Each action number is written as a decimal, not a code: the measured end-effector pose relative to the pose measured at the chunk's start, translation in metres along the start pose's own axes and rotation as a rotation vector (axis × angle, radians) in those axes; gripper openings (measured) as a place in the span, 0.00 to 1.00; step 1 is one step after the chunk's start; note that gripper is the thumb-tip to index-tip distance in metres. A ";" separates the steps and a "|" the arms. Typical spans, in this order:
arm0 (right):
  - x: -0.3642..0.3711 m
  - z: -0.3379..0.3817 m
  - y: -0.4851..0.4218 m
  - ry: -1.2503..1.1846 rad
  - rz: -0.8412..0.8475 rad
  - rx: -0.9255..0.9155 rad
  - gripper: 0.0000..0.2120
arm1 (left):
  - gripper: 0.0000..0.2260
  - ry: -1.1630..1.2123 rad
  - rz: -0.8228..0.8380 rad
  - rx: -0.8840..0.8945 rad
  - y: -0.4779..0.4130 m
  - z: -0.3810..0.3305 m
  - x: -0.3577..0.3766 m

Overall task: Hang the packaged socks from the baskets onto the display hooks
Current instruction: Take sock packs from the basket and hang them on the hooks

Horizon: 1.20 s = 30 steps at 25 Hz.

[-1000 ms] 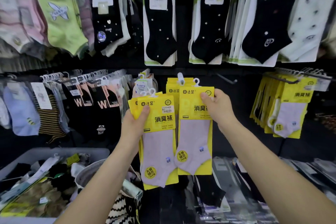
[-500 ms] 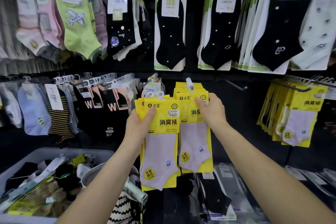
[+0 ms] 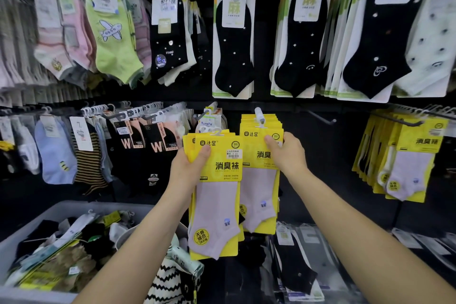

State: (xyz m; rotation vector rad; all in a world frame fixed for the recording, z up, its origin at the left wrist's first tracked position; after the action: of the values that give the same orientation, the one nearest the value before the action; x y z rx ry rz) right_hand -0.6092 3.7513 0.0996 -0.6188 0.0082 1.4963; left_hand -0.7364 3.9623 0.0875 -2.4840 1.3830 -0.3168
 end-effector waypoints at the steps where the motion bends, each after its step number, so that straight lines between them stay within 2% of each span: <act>1: -0.002 -0.001 0.000 0.024 0.004 0.006 0.16 | 0.07 -0.007 0.009 0.000 0.000 -0.001 0.002; 4: -0.022 -0.001 0.005 0.120 -0.117 -0.041 0.15 | 0.04 -0.008 0.024 0.003 -0.001 -0.003 0.008; 6: -0.029 0.008 0.018 0.052 -0.217 -0.158 0.14 | 0.06 -0.016 0.023 -0.011 0.000 -0.004 0.014; 8: -0.013 0.024 0.031 -0.113 -0.085 -0.226 0.13 | 0.12 -0.017 0.052 -0.011 0.001 -0.006 0.025; 10: 0.007 0.034 0.039 -0.148 0.079 -0.215 0.14 | 0.17 0.003 0.082 -0.006 0.004 -0.009 0.036; 11: 0.008 0.037 0.039 -0.160 0.092 -0.200 0.13 | 0.18 0.016 0.090 -0.006 0.005 -0.010 0.040; 14: -0.002 0.035 0.037 -0.274 0.087 -0.138 0.06 | 0.13 0.040 0.137 0.036 0.010 -0.013 0.046; 16: -0.008 0.031 0.036 -0.334 0.122 -0.099 0.03 | 0.14 0.043 0.115 0.028 0.010 -0.011 0.043; 18: -0.019 0.028 0.032 -0.362 0.079 -0.074 0.04 | 0.16 0.060 0.059 -0.012 0.008 -0.006 0.037; 22: -0.039 0.018 0.015 -0.328 -0.057 0.012 0.05 | 0.13 0.051 -0.029 -0.075 0.000 -0.004 0.018; 25: -0.034 0.018 0.007 -0.236 -0.058 0.012 0.08 | 0.10 0.045 -0.023 -0.069 -0.002 -0.007 0.003; 30: -0.019 0.018 0.001 -0.053 -0.071 -0.025 0.12 | 0.14 -0.018 -0.034 -0.087 -0.001 -0.008 -0.019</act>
State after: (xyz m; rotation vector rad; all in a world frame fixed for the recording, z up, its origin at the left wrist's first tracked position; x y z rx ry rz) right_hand -0.6184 3.7407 0.1223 -0.5940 -0.0731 1.4455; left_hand -0.7478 3.9782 0.0947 -2.5758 1.3768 -0.2458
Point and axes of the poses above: each hand's wrist, its own y-axis away from the middle knuckle, its own x-axis out of the palm, z = x × y, the point moved 7 cm from there along -y, towards the middle knuckle, and after that the axes turned 2 degrees about -x, right-handed, at the moved point
